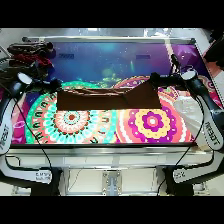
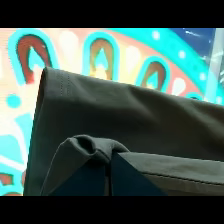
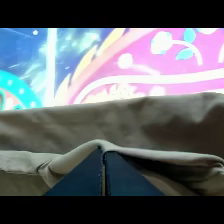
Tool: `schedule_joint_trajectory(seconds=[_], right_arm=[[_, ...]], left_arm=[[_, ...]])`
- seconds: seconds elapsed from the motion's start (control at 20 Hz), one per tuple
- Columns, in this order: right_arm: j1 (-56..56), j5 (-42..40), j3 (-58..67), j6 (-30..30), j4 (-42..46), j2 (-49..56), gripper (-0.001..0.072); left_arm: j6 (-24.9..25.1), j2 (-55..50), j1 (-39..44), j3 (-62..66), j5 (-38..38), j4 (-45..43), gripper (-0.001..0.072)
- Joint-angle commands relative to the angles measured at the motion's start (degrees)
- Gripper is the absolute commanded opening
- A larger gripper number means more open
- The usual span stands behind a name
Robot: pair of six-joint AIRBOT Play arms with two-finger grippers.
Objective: Fold the shirts.
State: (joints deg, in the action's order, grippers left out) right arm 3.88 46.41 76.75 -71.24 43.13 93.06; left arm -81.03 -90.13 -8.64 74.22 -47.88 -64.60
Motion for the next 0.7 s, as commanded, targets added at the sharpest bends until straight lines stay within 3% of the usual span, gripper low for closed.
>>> schedule_joint_trajectory(seconds=[0.0, 0.3, 0.35, 0.4, 0.45, 0.5, 0.55, 0.65], right_arm=[[-0.3, -2.5, 2.3, -4.5, 4.6, 6.8, 0.001], [-0.4, -2.5, 2.3, -4.8, 6.3, 9.0, 0.0019], [-0.4, -2.4, 2.3, -4.8, 5.7, 8.9, 0.0092], [-0.4, -2.1, 2.3, -4.8, 4.9, 8.6, 0.0263], [-0.4, -1.3, 2.4, -4.8, 4.0, 7.8, 0.0417], [-0.3, 0.6, 2.9, -4.7, 3.9, 6.7, 0.0436], [0.0, 3.5, 4.1, -4.2, 4.1, 5.2, 0.0436], [1.2, 9.2, 7.2, -1.9, 6.7, 1.2, 0.0436]], left_arm=[[-2.6, -7.8, 1.5, 5.2, 1.0, -5.4, 0.0008], [-5.1, -9.6, 1.9, 5.2, 4.9, -7.6, 0.001], [-5.1, -9.6, 1.9, 5.2, 5.3, -6.3, 0.0017], [-5.1, -9.5, 1.9, 5.5, 5.2, -5.1, 0.0026], [-5.1, -9.2, 1.9, 6.0, 5.2, -4.7, 0.0178], [-5.1, -8.6, 1.9, 6.8, 5.2, -4.3, 0.0461], [-5.1, -7.8, 1.9, 8.0, 5.1, -4.1, 0.0558], [-5.1, -4.8, 1.9, 10.8, 4.9, -4.1, 0.0559]])
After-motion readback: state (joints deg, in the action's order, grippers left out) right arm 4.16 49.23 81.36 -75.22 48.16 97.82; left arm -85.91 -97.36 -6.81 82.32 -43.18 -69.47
